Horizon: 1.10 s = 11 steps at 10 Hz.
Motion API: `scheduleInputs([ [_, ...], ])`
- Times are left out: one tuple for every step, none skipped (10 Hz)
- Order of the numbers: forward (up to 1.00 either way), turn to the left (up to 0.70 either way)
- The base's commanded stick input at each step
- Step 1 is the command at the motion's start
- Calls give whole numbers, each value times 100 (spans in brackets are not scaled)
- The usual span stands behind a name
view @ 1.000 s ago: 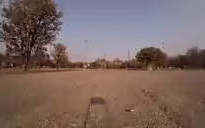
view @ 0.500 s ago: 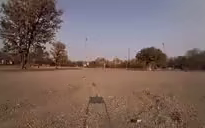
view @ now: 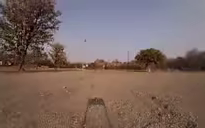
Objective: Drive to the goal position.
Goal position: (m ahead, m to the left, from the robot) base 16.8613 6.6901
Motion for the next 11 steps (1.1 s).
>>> scheduleInputs([
  [70, 0],
  [70, 0],
  [70, 0],
  [70, 0],
  [70, 0],
  [70, 0],
  [70, 0],
  [70, 0],
  [70, 0],
  [70, 0],
  [70, 0],
])
